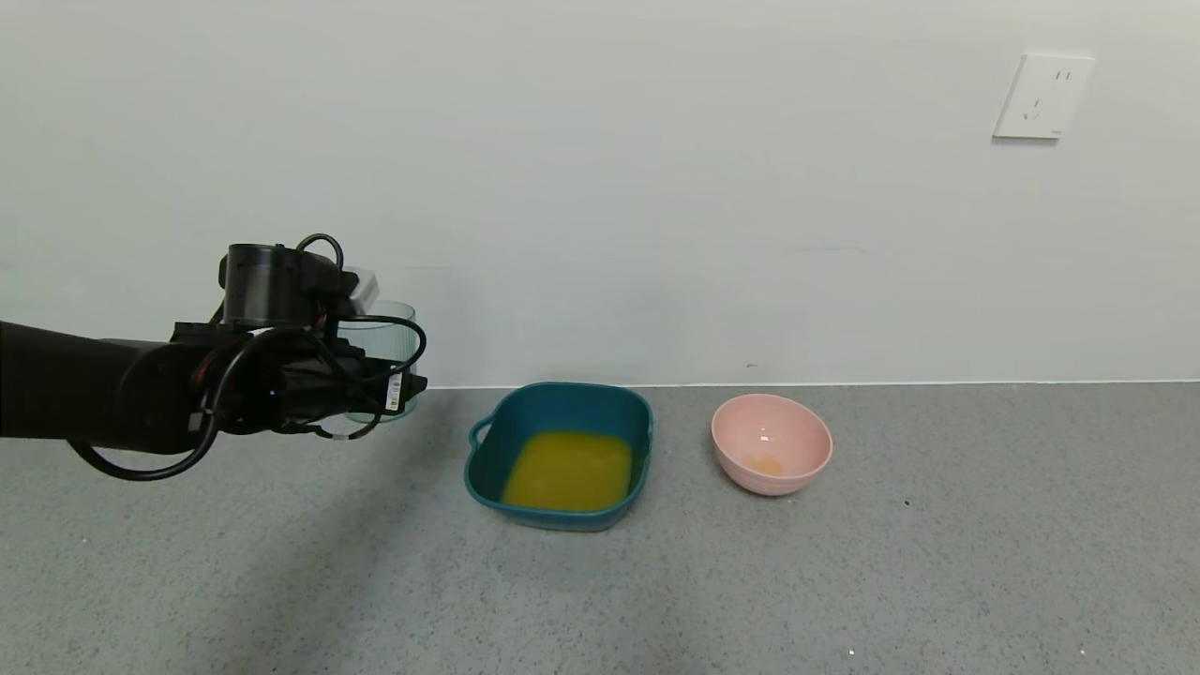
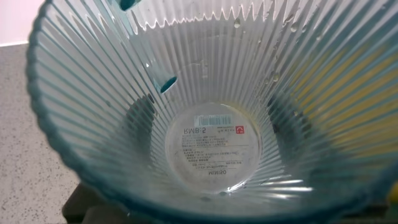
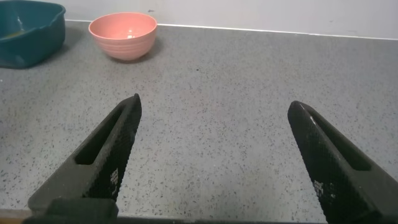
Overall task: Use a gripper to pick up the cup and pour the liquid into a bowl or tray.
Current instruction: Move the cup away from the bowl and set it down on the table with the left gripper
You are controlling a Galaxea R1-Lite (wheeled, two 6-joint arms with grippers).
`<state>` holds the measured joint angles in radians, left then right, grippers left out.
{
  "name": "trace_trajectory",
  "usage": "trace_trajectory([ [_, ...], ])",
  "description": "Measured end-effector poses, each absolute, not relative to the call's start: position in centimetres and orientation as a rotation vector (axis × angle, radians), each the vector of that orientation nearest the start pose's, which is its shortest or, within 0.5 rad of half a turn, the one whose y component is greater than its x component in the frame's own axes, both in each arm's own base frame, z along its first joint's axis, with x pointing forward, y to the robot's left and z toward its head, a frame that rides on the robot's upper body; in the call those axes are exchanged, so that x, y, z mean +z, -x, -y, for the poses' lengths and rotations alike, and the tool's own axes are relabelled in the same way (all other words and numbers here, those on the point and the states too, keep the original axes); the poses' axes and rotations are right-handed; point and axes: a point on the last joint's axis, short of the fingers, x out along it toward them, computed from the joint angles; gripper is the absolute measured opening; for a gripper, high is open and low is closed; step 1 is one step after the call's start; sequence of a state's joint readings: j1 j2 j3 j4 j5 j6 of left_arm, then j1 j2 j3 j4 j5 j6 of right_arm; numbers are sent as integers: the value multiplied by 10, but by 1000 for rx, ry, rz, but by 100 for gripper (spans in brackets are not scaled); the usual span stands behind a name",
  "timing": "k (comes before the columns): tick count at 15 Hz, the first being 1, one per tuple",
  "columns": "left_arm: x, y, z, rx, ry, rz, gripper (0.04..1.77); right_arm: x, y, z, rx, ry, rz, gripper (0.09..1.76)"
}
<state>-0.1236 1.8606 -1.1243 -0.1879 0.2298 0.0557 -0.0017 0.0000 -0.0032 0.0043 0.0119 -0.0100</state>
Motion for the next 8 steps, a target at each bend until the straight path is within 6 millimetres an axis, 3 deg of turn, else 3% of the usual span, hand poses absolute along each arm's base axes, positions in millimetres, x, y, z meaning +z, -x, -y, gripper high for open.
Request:
trace_trajectory([
  [8,129,-382,36,73,-143,-599,128,76,23,0,10,10,-1,171],
])
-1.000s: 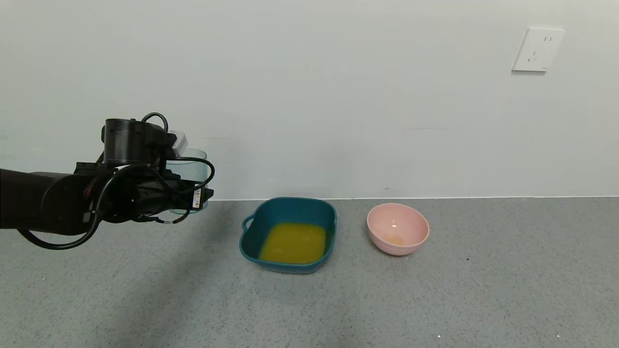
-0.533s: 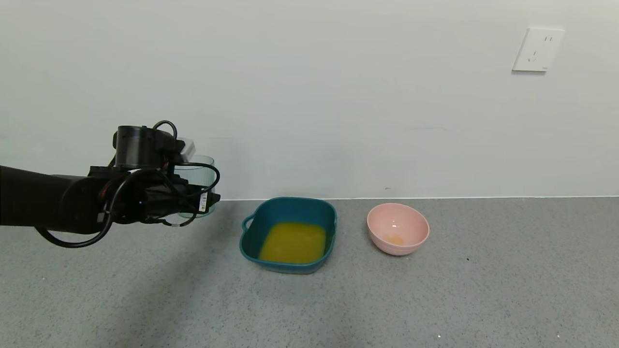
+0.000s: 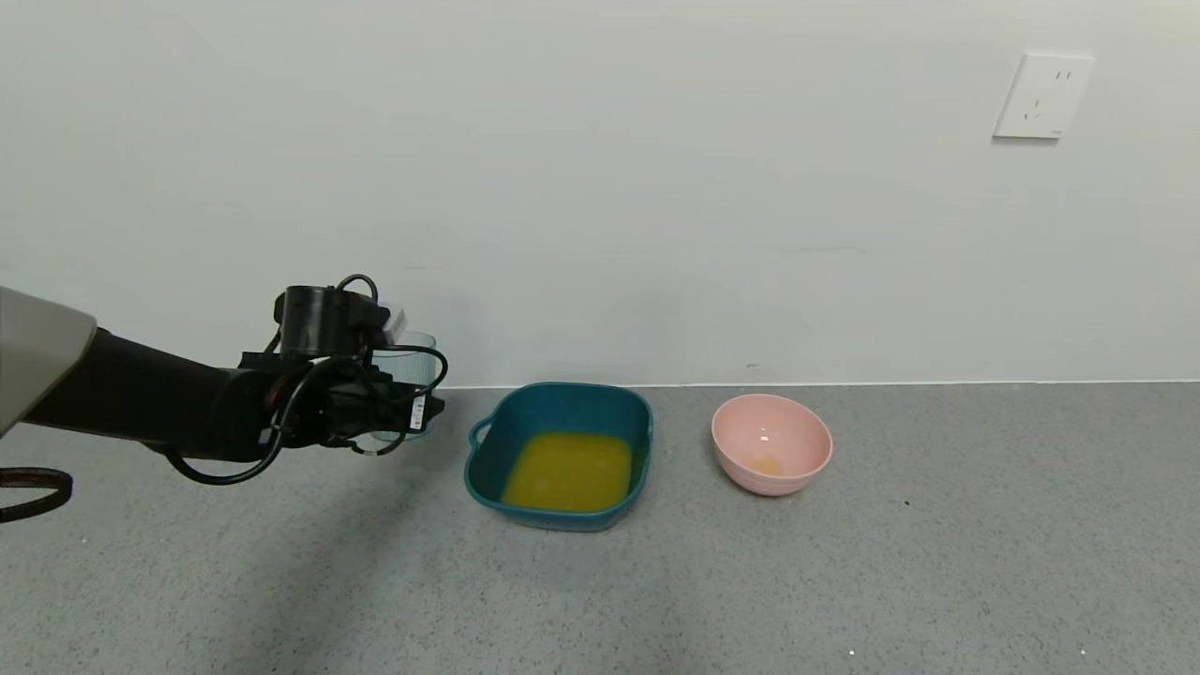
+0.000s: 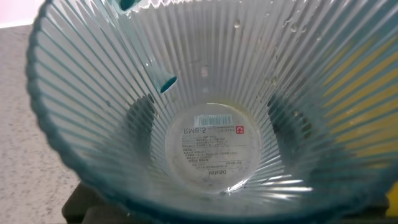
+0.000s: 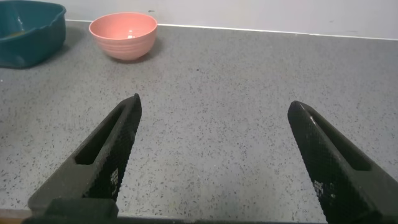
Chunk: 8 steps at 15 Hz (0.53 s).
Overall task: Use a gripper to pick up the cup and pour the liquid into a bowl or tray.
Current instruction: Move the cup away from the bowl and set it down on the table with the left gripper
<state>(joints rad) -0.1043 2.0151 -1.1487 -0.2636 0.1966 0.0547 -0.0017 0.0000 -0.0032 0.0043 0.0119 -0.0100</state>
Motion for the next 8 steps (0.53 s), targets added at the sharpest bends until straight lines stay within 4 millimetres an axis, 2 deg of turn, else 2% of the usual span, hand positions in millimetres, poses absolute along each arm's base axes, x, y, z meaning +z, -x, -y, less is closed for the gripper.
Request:
trace_trajectory([
  [8,97,-398,36,61,-125,-666,128,76,23,0,10,10,-1,171],
])
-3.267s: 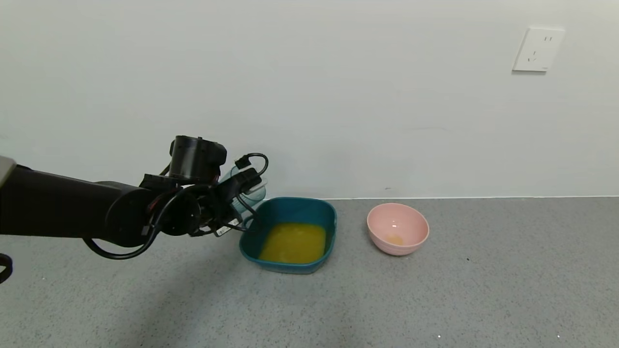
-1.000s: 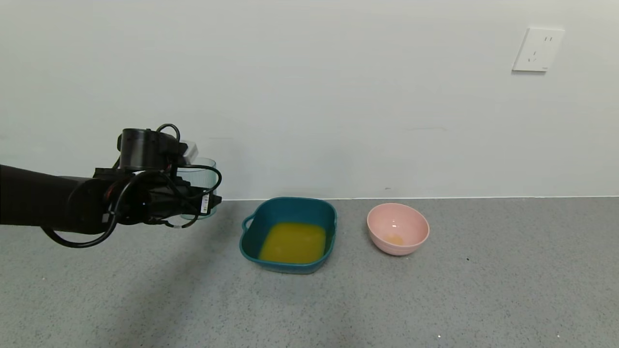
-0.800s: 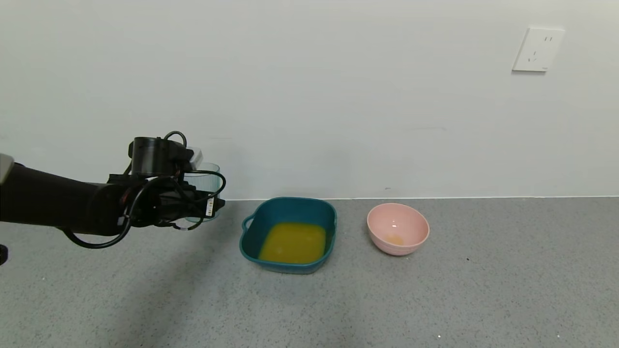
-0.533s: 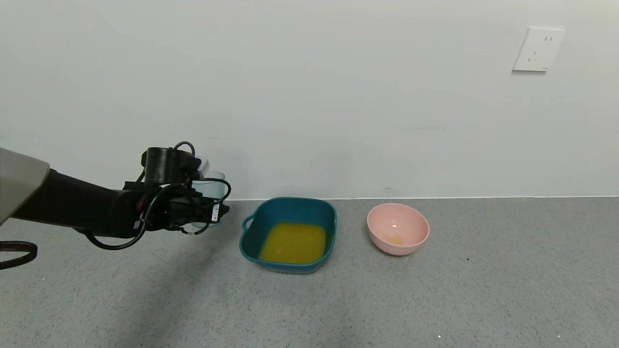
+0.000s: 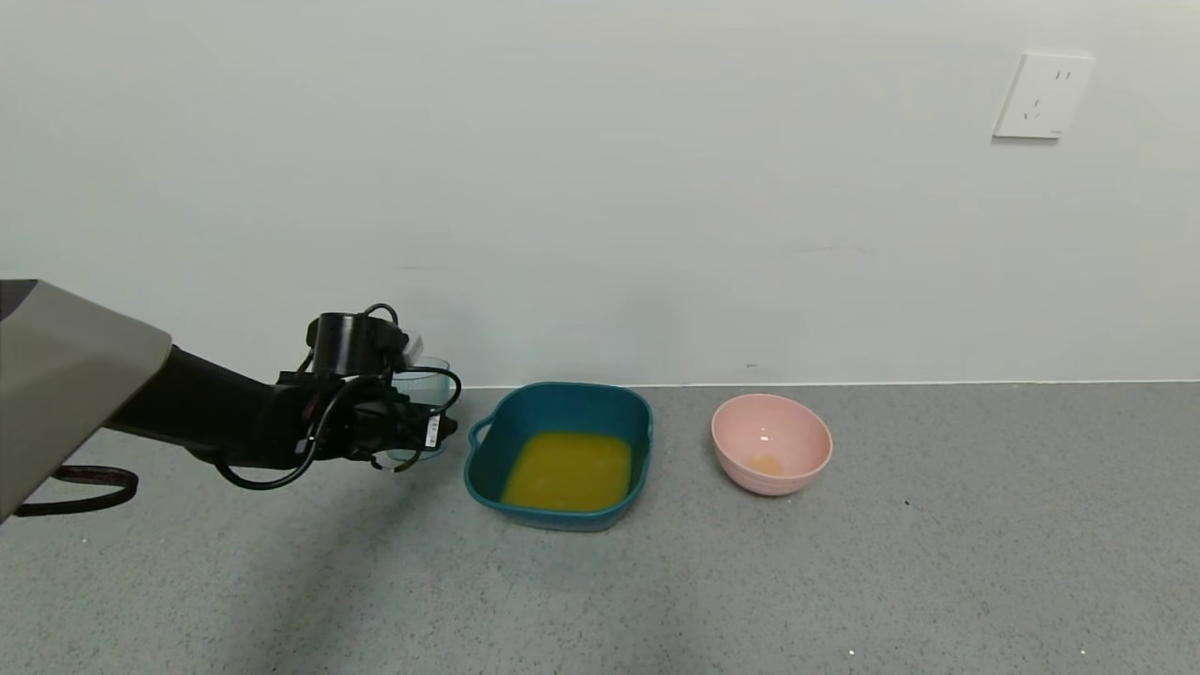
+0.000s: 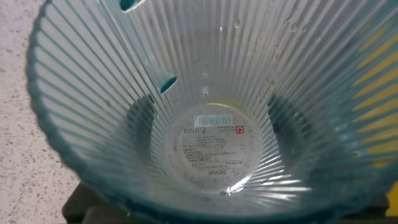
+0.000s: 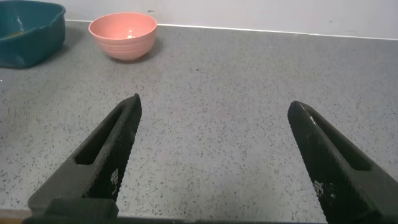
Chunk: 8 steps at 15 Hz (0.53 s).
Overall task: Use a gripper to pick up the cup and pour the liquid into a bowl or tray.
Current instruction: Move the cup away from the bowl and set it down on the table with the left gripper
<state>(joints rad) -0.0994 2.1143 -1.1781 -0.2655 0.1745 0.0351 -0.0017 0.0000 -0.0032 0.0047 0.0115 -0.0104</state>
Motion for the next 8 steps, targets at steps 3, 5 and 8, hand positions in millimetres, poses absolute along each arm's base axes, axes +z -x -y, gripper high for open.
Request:
trace_trajectory([
  [3,88,-403,35,65,-125,-684,128,76,23,0,10,10,-1,171],
  [5,83,-406,33,67,-125,-694,128,76,23,0,10,10,-1,171],
  [8,78,-409,29,76,-124,-703,128,76,23,0,10,10,-1,171],
])
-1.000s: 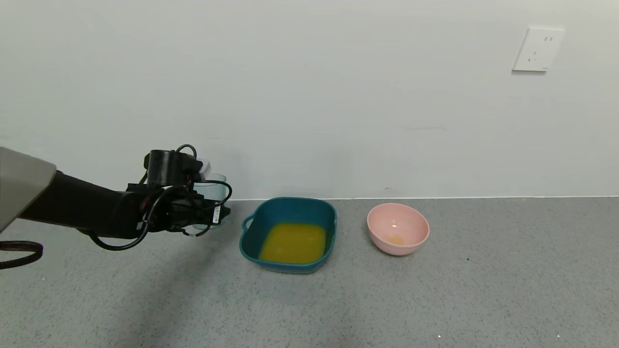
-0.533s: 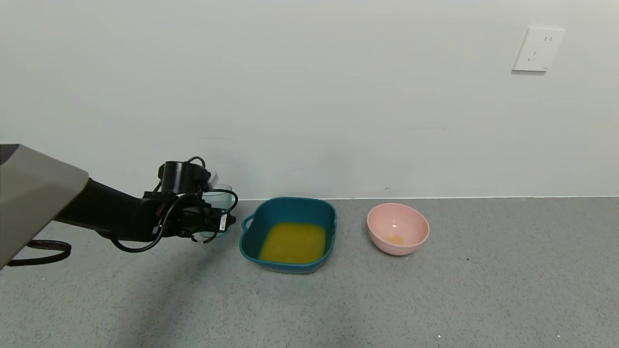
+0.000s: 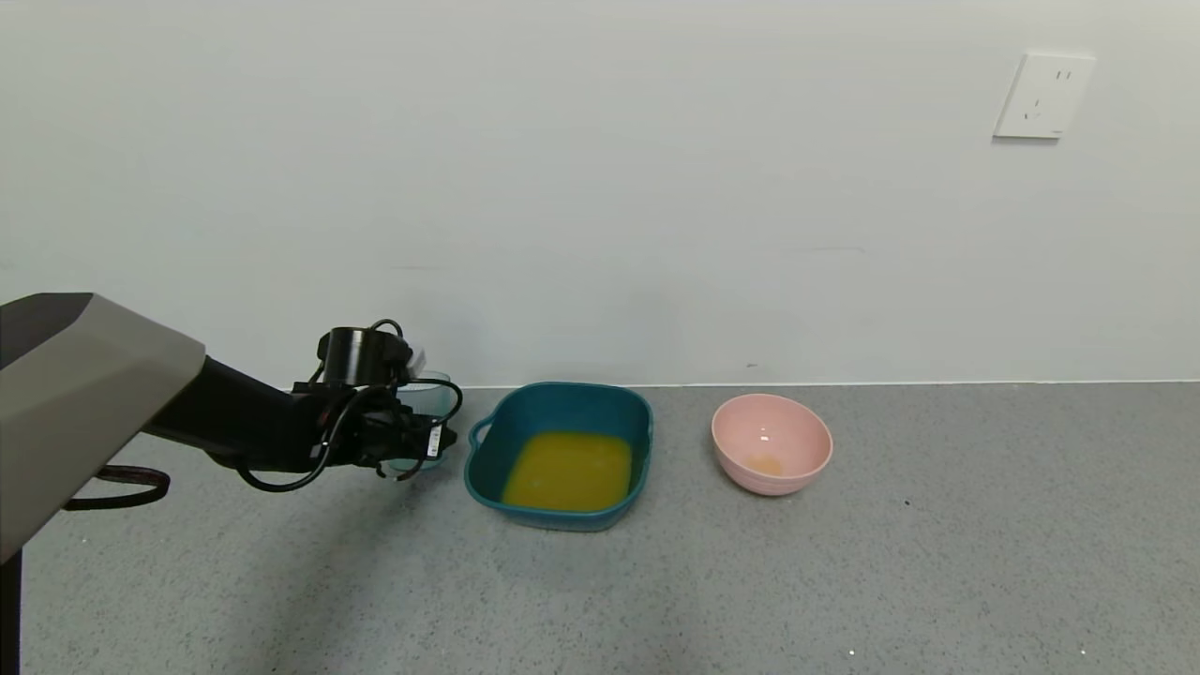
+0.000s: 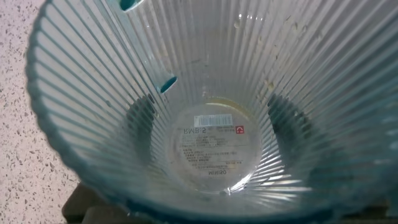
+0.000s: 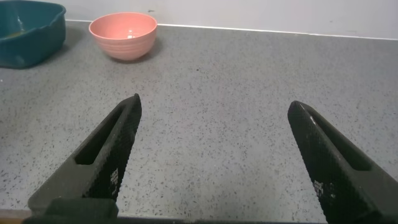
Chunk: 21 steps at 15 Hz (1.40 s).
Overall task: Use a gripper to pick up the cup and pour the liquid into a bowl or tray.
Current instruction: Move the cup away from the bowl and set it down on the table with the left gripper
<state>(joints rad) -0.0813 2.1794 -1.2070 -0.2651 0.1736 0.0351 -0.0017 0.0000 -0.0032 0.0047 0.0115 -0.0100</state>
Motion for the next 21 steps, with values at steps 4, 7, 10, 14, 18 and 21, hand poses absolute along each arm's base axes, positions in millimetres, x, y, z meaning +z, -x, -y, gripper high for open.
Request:
trace_trajectory([
  [4,73,-411,29,77,-126,-714,128,76,23,0,10,10,-1,171],
  [7,70,-412,29,78,-127,-722,128,76,23,0,10,10,-1,171],
  [10,66,-412,29,78,-128,-730,128,76,23,0,10,10,-1,171],
  [14,61,-414,29,79,-130,-738,128,76,23,0,10,10,-1,171],
  [18,60,-415,29,78,-130,-739,128,76,23,0,10,10,-1,171],
  [21,59,-415,28,79,-129,-741,128,76,23,0,10,10,-1,171],
])
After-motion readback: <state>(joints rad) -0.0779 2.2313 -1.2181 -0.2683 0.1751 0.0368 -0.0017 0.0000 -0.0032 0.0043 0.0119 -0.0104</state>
